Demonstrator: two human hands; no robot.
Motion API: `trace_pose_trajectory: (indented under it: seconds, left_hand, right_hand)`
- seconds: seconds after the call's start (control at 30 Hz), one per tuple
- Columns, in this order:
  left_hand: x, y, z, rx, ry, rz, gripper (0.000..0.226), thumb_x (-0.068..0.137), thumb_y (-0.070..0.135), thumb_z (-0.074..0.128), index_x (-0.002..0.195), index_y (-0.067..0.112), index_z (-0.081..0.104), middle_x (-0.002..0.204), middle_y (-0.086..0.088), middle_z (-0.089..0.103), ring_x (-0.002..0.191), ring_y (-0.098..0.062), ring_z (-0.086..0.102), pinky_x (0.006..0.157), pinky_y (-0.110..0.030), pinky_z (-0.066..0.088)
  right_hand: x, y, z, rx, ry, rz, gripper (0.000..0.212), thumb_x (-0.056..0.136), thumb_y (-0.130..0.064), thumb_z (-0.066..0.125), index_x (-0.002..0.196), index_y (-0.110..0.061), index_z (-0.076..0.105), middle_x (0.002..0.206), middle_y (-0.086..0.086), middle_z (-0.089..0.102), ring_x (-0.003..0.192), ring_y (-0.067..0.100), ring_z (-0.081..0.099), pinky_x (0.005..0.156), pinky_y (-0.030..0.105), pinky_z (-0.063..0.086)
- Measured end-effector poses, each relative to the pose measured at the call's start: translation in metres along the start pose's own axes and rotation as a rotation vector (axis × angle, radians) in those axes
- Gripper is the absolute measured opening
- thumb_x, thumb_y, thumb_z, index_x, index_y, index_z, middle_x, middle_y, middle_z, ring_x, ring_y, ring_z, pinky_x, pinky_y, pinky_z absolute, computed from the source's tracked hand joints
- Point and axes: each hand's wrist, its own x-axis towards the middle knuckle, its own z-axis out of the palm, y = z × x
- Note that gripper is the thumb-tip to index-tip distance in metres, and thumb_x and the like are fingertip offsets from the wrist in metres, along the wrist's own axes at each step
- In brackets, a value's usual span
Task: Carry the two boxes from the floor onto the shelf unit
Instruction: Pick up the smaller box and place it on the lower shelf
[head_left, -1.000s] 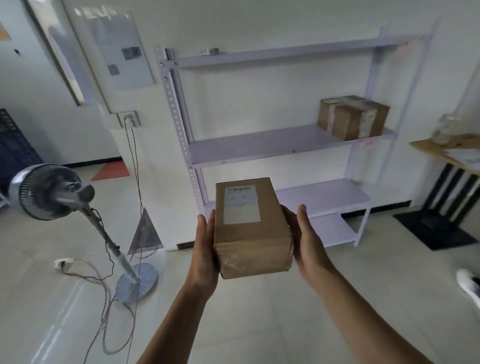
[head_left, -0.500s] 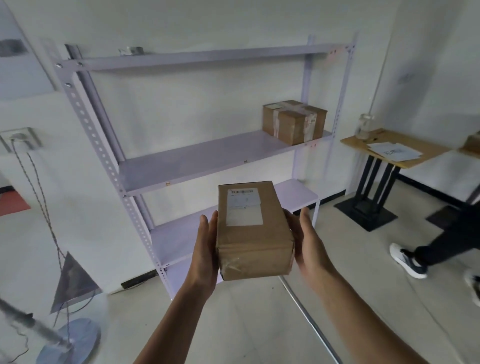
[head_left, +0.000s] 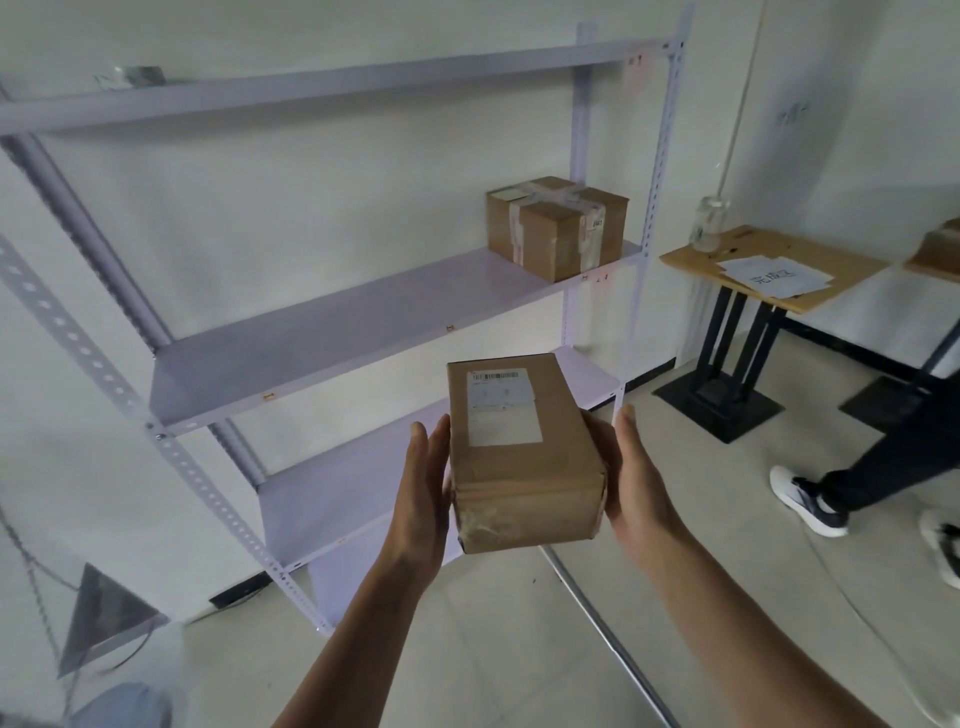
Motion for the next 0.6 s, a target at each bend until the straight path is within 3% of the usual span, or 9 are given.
trace_pose_trajectory:
  seconds: [0.2,0.33,0.47,0.6]
  left_hand:
    - [0.071,-0.021,0.067,0.011,0.029,-0.023,0.079,0.098,0.081,0.033,0.16,0.035,0.047,0.165,0.005,0.051,0.154,-0.031,0.046,0.126,-0.067,0.028]
    - [0.111,-0.035,0.115,0.004,0.033,-0.055,0.079,0.097,0.082,0.033,0.16,0.036,0.046,0.166,0.005,0.05,0.155,-0.03,0.043,0.126,-0.067,0.027]
    - [0.146,-0.048,0.149,0.0,0.063,-0.098,0.078,0.098,0.082,0.031,0.161,0.038,0.045,0.166,0.01,0.049,0.156,-0.024,0.042,0.128,-0.064,0.026]
    - [0.184,-0.059,0.174,0.02,0.097,-0.122,0.076,0.098,0.079,0.026,0.161,0.041,0.044,0.166,0.015,0.048,0.155,-0.018,0.042,0.129,-0.061,0.026]
  right_hand:
    - [0.077,-0.026,-0.071,-0.038,0.023,0.028,0.068,0.102,-0.066,0.022,0.14,-0.026,0.061,0.126,-0.004,0.075,0.114,0.012,0.071,0.098,0.036,0.054]
    - [0.121,-0.044,-0.117,-0.068,0.022,0.088,0.067,0.102,-0.065,0.022,0.14,-0.026,0.061,0.121,-0.006,0.077,0.107,0.008,0.074,0.084,0.029,0.057]
    - [0.16,-0.059,-0.152,-0.094,0.007,0.128,0.068,0.102,-0.065,0.02,0.139,-0.026,0.061,0.121,-0.007,0.077,0.106,0.009,0.074,0.082,0.028,0.058]
    - [0.198,-0.07,-0.177,-0.113,-0.016,0.159,0.062,0.104,-0.063,0.018,0.125,-0.031,0.066,0.108,-0.012,0.08,0.097,0.004,0.076,0.072,0.021,0.059]
